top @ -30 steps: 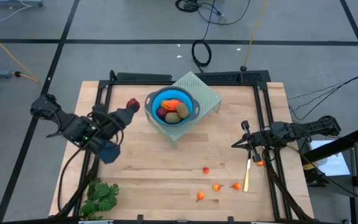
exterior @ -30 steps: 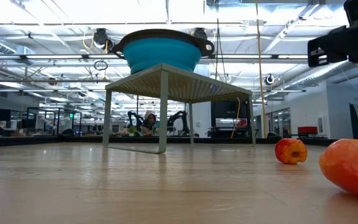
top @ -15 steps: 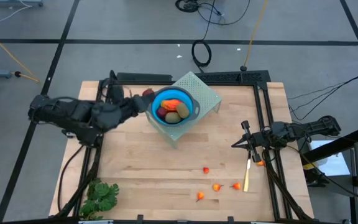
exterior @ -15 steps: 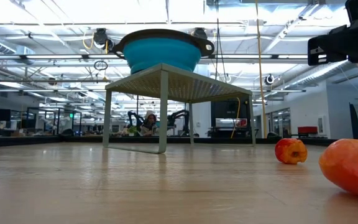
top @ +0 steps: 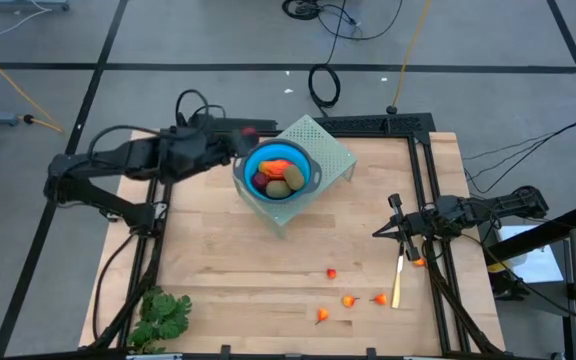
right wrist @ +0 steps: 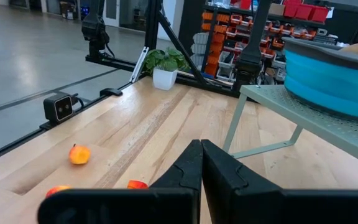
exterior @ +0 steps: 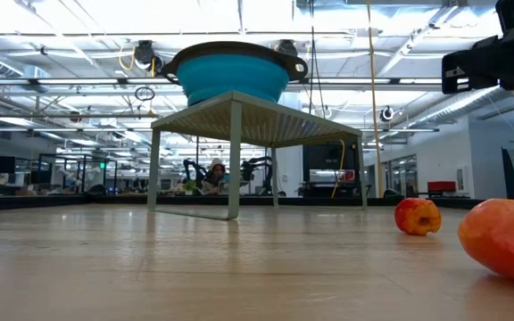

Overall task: Pick & Place Fruit
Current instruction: Put the pomegranate into the collapsible colander on the shelf

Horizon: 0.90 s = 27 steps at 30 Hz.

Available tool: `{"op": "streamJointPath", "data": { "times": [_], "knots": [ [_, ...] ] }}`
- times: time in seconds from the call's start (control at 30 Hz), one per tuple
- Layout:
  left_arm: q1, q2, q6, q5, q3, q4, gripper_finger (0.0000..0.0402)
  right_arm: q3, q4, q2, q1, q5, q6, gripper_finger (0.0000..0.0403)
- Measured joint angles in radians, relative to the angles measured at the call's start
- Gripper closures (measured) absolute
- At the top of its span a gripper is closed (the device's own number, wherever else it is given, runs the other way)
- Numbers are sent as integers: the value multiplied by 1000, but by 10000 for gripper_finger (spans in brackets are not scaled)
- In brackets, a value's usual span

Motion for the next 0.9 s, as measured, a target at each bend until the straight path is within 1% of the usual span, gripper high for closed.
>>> {"op": "streamJointPath", "data": {
  "times": [0.13, 0.3, 0.6, 0.9],
  "knots": [
    [50, 2, 57, 50, 0, 0, 202, 0, 0, 0, 0, 0, 0, 403],
    [82, 11, 140, 60, 0, -1, 202, 0, 0, 0, 0, 0, 0, 403],
    [93, 57, 291, 61, -1, -4, 202, 0, 0, 0, 0, 0, 0, 403],
    [93, 84, 382, 70, -1, 12, 202, 0, 7, 0, 0, 0, 0, 403]
  ]
}}
